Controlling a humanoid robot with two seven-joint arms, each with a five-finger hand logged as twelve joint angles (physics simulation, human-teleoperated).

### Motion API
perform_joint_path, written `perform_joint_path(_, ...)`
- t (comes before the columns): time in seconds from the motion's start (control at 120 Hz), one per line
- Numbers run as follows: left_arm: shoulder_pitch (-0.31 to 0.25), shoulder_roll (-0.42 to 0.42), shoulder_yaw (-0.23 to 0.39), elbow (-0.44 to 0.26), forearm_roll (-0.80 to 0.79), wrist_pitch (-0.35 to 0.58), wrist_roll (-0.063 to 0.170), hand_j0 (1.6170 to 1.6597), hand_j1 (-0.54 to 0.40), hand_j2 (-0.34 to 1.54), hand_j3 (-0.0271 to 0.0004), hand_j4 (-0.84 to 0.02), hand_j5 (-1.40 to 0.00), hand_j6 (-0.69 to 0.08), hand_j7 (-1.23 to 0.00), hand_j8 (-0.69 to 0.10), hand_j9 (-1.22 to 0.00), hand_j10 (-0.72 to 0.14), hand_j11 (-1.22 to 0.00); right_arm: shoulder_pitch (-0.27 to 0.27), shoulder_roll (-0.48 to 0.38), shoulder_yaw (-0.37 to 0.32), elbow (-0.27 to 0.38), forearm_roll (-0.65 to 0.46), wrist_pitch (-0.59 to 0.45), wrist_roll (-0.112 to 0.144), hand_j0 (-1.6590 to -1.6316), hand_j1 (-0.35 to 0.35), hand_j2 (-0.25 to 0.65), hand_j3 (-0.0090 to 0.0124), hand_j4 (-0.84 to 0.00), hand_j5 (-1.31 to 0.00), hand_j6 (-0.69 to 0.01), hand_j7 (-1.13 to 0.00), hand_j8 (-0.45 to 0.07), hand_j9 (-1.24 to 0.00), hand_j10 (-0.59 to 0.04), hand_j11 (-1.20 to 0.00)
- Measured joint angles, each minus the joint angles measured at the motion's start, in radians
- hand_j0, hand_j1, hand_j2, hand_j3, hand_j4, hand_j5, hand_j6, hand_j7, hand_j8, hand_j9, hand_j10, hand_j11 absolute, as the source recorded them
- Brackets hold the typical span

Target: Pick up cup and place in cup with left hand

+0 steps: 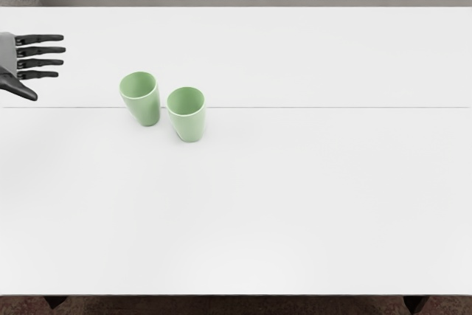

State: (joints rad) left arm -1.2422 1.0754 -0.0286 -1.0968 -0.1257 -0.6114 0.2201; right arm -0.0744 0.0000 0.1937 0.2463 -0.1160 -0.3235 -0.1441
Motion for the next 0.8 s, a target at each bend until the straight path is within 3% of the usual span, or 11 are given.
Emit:
perform_joint_path(0.108, 0.001, -0.062, 0.000, -0.001, 0.002, 0.000, 0.006, 1.6581, 0.349, 0.00, 0.0000, 0.001, 0.00, 0.001, 0.00, 0.001, 0.00, 0.001, 0.00, 0.000, 0.000, 0.001, -0.001, 0.001, 0.000, -0.001, -1.6581, -0.315, -0.006, 0.0000, -0.029, -0.04, -0.029, -0.04, -0.029, -0.04, -0.029, -0.04)
perform_joint_path(0.167, -0.015, -0.136, -0.001, -0.002, 0.018, 0.000, 0.031, 1.6581, 0.349, 0.00, 0.0000, 0.001, 0.00, 0.001, 0.00, 0.001, 0.00, 0.001, 0.00, -0.001, 0.000, 0.001, -0.001, 0.001, 0.000, -0.001, -1.6581, -0.315, -0.006, 0.0000, -0.029, -0.04, -0.029, -0.04, -0.029, -0.04, -0.029, -0.04)
perform_joint_path(0.217, -0.058, -0.151, -0.004, -0.013, 0.049, 0.000, 0.056, 1.6581, 0.349, 0.00, 0.0000, 0.000, 0.00, 0.001, 0.00, 0.001, 0.00, 0.000, 0.00, -0.001, 0.000, 0.001, -0.001, 0.001, 0.000, -0.001, -1.6581, -0.315, -0.006, 0.0000, -0.029, -0.04, -0.029, -0.04, -0.029, -0.04, -0.029, -0.04)
perform_joint_path(0.342, -0.137, -0.129, -0.008, -0.171, 0.159, 0.000, 0.091, 1.6581, 0.349, 0.00, 0.0000, 0.000, 0.00, 0.000, 0.00, 0.000, 0.00, 0.000, 0.00, 0.002, 0.000, 0.001, 0.013, 0.001, 0.000, -0.001, -1.6581, -0.315, -0.006, 0.0000, -0.028, -0.04, -0.029, -0.04, -0.028, -0.04, -0.028, -0.04)
perform_joint_path(0.4, -0.162, -0.129, -0.009, -0.239, 0.197, 0.000, 0.135, 1.6581, 0.349, 0.00, 0.0000, -0.001, 0.00, -0.001, 0.00, -0.001, 0.00, 0.000, 0.00, 0.001, 0.000, 0.000, 0.018, 0.001, 0.000, 0.000, -1.6581, -0.315, -0.006, 0.0000, -0.028, -0.04, -0.028, -0.04, -0.028, -0.04, -0.028, -0.04)
perform_joint_path(0.508, -0.273, -0.144, -0.010, -0.348, 0.248, 0.000, 0.271, 1.6581, 0.349, 0.00, 0.0000, -0.001, 0.00, -0.001, 0.00, -0.001, 0.00, -0.001, 0.00, 0.001, 0.000, 0.000, 0.022, 0.001, 0.000, 0.000, -1.6581, -0.316, -0.005, 0.0000, -0.028, -0.04, -0.028, -0.04, -0.028, -0.04, -0.028, -0.04)
perform_joint_path(0.567, -0.304, -0.148, -0.011, -0.394, 0.289, 0.000, 0.322, 1.6581, 0.349, 0.00, 0.0000, -0.001, 0.00, -0.002, 0.00, -0.002, 0.00, -0.001, 0.00, 0.001, 0.000, 0.000, 0.022, 0.001, 0.001, 0.000, -1.6581, -0.316, -0.005, 0.0000, -0.028, -0.04, -0.028, -0.04, -0.028, -0.04, -0.028, -0.04)
perform_joint_path(0.625, -0.348, -0.166, -0.011, -0.427, 0.352, 0.000, 0.352, 1.6581, 0.349, 0.00, 0.0000, -0.002, 0.00, -0.002, 0.00, -0.002, 0.00, -0.002, 0.00, 0.001, 0.000, 0.000, 0.023, 0.001, 0.000, 0.000, -1.6581, -0.316, -0.005, 0.0000, -0.028, -0.04, -0.028, -0.04, -0.028, -0.04, -0.028, -0.04)
perform_joint_path(0.692, -0.409, -0.213, -0.011, -0.451, 0.427, 0.000, 0.370, 1.6581, 0.349, 0.00, 0.0000, -0.002, 0.00, -0.003, 0.00, -0.002, 0.00, -0.002, 0.00, 0.001, 0.000, 0.000, 0.023, 0.001, 0.001, 0.000, -1.6581, -0.316, -0.005, 0.0000, -0.028, -0.04, -0.028, -0.04, -0.028, -0.04, -0.028, -0.04)
perform_joint_path(0.8, -0.414, -0.256, -0.011, -0.483, 0.574, 0.000, 0.384, 1.6581, 0.349, 0.00, 0.0000, -0.002, 0.00, -0.003, 0.00, -0.002, 0.00, -0.002, 0.00, 0.001, 0.000, 0.000, 0.024, 0.001, 0.001, 0.000, -1.6581, -0.316, -0.005, 0.0000, -0.028, -0.04, -0.028, -0.04, -0.028, -0.04, -0.028, -0.04)
